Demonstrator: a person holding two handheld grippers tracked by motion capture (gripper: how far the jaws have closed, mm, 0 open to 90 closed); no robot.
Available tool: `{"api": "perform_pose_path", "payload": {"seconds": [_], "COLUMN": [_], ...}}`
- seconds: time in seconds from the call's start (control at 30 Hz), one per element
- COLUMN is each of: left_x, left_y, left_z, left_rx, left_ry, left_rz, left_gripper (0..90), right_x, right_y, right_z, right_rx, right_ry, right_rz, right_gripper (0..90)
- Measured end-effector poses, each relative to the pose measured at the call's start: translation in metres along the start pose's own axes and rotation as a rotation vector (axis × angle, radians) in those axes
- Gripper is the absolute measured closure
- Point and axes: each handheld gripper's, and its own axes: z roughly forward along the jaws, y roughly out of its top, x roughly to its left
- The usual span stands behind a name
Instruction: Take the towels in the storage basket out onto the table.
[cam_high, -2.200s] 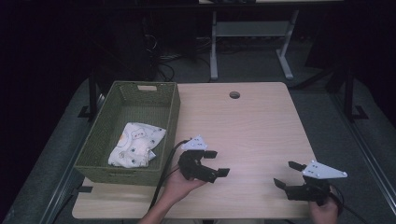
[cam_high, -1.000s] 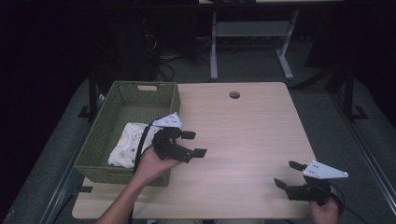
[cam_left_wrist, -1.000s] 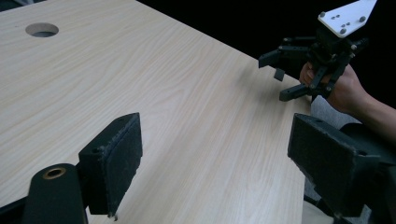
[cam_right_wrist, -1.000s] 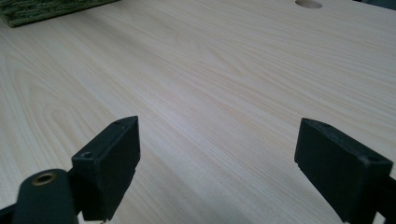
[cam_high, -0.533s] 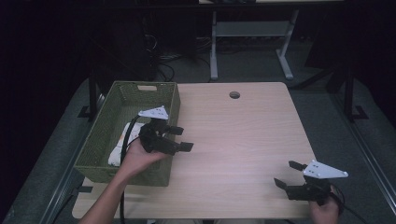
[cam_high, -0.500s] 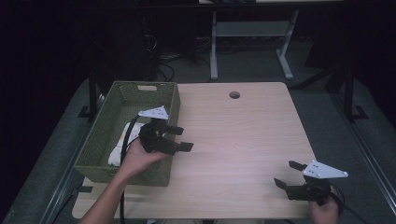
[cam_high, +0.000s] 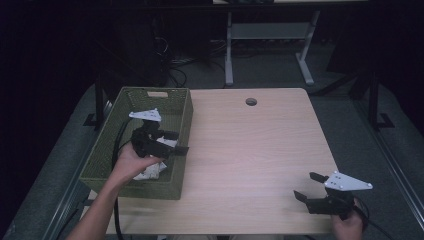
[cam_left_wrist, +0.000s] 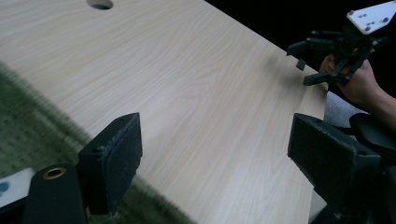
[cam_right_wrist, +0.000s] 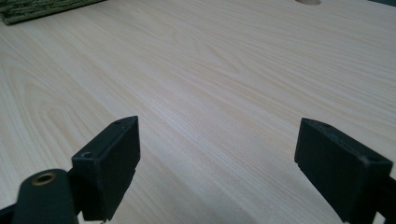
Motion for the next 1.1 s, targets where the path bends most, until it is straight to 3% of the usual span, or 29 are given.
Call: {"api": "perform_pose_path", "payload": {"seconds": [0.27,0.73,0.93,1.1], "left_x": [0.024,0.053,0.063,0.072], "left_y": [-0.012,-0.029,-0.033,-0.038], "left_z": [-0.01,-0.029,-0.031,-0.032], "left_rx": [0.009,0.024,0.046,0.099], "left_ry": [0.023,0.112,0.162,0.22], "left_rz": [-0.068,-0.138,-0.158,-0.173], "left_gripper": [17.3,17.4,17.4,17.6], "right_x": [0.0,0.003,0.003,0.004], "right_y": [0.0,0.002,0.002,0.002], "right_z": [0.0,0.0,0.0,-0.001], "right_rx": [0.004,0.007,0.006,0.007], "right_ry": [0.0,0.009,0.008,0.01], "right_rz": [-0.003,-0.027,-0.028,-0.023], "right_gripper": [14.0,14.0,14.0,14.0]}}
